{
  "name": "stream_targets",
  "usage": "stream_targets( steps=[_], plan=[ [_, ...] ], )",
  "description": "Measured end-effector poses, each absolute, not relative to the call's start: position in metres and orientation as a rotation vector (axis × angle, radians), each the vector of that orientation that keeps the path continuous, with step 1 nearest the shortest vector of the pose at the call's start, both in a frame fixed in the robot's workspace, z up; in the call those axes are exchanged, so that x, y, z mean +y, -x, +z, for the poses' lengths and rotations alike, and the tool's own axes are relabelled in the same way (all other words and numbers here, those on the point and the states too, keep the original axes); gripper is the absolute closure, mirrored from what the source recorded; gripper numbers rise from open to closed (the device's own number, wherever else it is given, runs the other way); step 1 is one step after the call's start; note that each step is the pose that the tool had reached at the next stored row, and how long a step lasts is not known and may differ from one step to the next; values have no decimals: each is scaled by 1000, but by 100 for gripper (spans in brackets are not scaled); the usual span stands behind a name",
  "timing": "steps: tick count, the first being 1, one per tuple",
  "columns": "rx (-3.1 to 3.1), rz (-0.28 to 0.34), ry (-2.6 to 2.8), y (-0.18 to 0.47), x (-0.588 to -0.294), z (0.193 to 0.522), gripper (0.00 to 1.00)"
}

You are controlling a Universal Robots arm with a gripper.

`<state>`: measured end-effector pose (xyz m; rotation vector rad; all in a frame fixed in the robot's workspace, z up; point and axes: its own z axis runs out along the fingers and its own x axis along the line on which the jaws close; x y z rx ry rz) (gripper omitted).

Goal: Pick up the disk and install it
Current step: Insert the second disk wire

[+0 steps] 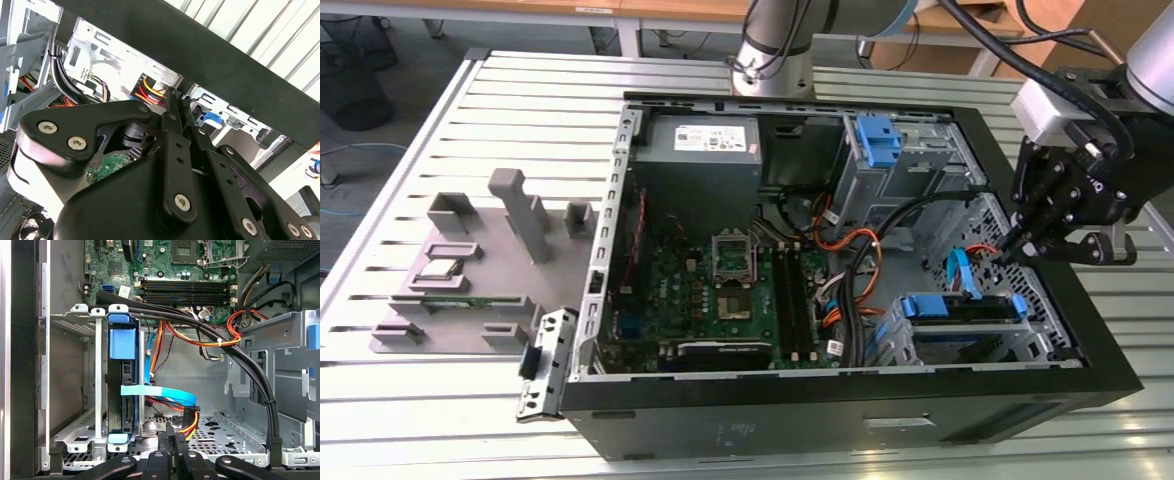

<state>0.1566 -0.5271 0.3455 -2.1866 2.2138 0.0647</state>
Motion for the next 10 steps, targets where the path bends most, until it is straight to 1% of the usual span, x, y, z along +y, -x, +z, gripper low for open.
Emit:
stream_targets(
  steps=[10],
  plan=[
    [2207, 52, 2180, -149, -534, 345, 84]
  ],
)
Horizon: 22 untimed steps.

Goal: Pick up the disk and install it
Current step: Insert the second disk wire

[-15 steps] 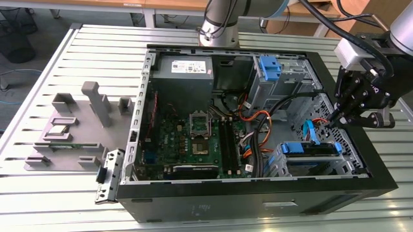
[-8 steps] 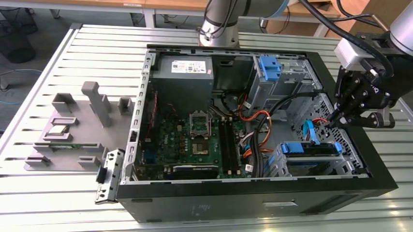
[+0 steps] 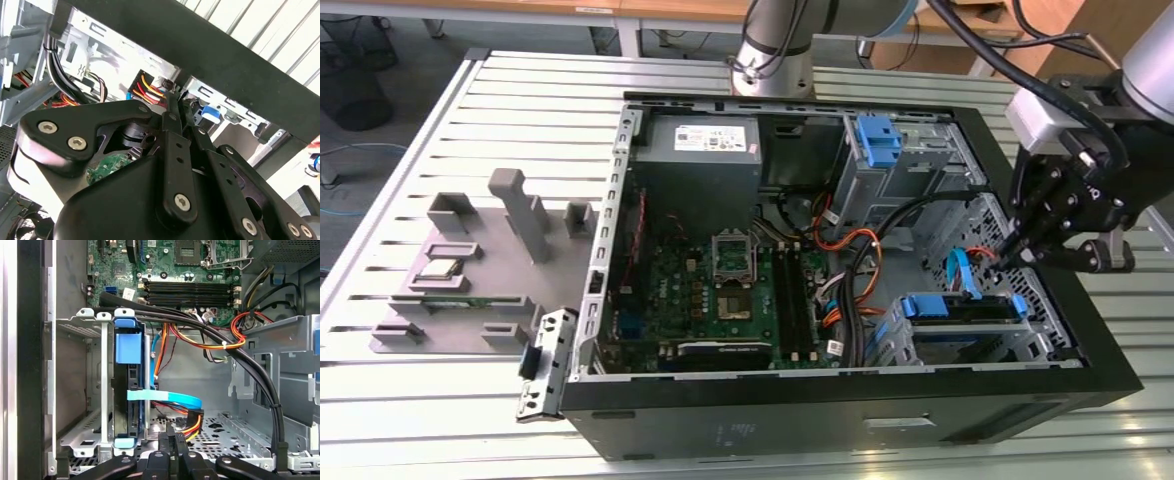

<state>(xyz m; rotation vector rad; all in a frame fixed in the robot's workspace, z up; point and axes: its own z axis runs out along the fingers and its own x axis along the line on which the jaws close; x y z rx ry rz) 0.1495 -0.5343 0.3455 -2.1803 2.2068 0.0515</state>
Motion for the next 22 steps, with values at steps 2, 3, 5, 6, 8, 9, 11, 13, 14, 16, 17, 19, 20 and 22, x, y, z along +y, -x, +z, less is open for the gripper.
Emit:
stream_targets(
  steps=[2, 3, 5, 6, 8, 9, 11, 13, 14, 16, 17, 19, 20, 22],
  plan=[
    [2204, 47, 2178, -147, -537, 345, 84],
    [2203, 45, 2177, -146, -538, 345, 84],
    [2200, 40, 2174, -143, -540, 345, 84],
    [2198, 38, 2172, -143, -540, 346, 84],
    [2195, 31, 2170, -142, -541, 346, 84],
    [2193, 28, 2168, -141, -542, 346, 84],
    [2189, 19, 2164, -140, -543, 347, 84],
    [2185, 10, 2161, -139, -545, 347, 84],
    [2183, 7, 2159, -138, -546, 348, 84],
    [2182, 4, 2158, -135, -548, 347, 84],
    [2181, 3, 2158, -134, -549, 347, 84],
    [2181, 3, 2157, -131, -551, 347, 84],
    [2181, 2, 2158, -131, -551, 347, 84],
    [2182, 1, 2158, -131, -553, 347, 84]
  ],
)
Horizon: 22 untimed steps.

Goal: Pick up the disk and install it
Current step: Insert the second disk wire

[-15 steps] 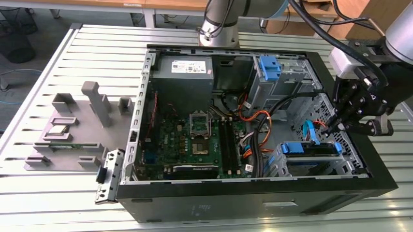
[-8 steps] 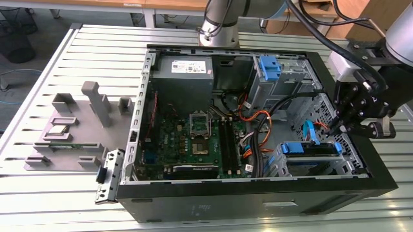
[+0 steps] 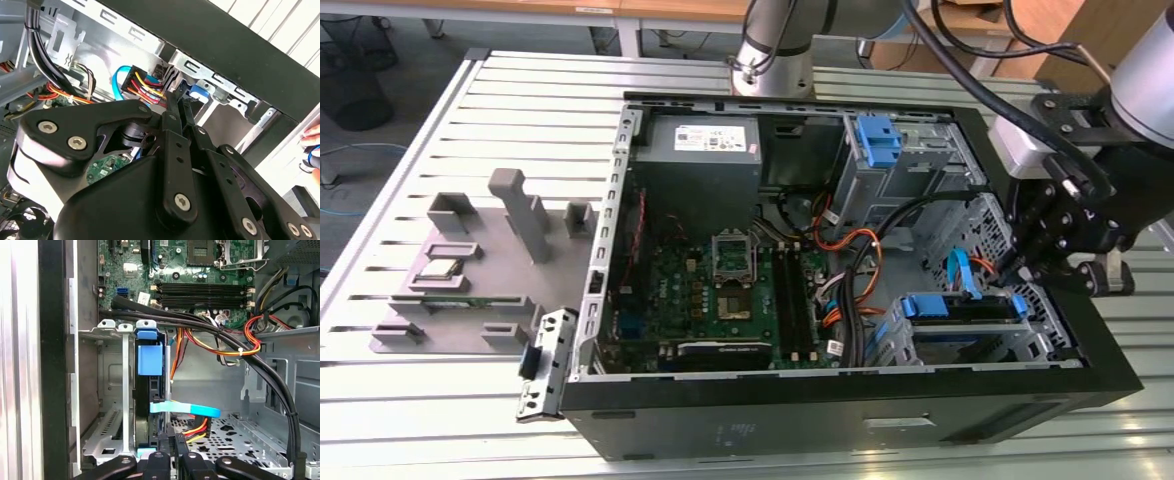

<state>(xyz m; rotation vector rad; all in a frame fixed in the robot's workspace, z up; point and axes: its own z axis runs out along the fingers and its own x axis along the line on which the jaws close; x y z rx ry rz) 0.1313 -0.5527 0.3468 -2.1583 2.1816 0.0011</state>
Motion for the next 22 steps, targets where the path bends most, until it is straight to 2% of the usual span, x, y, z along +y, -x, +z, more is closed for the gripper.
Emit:
stream_targets(
  steps=[22],
  plan=[
    [2188, -15, 2166, -131, -561, 340, 84]
  ],
)
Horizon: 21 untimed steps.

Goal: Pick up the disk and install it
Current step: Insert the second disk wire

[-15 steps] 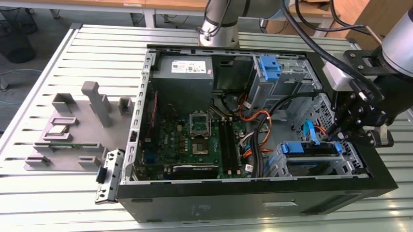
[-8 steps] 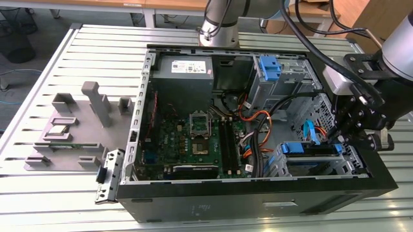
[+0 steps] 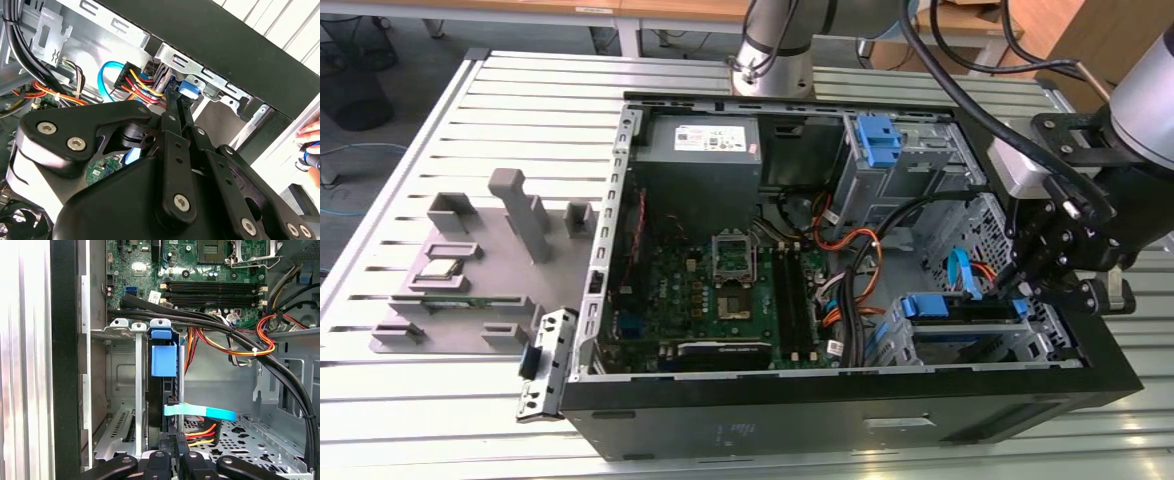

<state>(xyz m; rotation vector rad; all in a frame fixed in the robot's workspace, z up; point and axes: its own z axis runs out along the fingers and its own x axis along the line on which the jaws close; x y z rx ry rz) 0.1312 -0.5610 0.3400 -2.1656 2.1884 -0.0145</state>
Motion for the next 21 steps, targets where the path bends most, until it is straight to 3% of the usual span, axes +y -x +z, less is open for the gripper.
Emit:
stream_targets(
  steps=[5, 6, 21],
  plan=[
    [2189, -15, 2166, -131, -561, 340, 82],
    [2189, -15, 2166, -131, -561, 340, 76],
    [2190, -18, 2167, -131, -561, 337, 76]
  ],
)
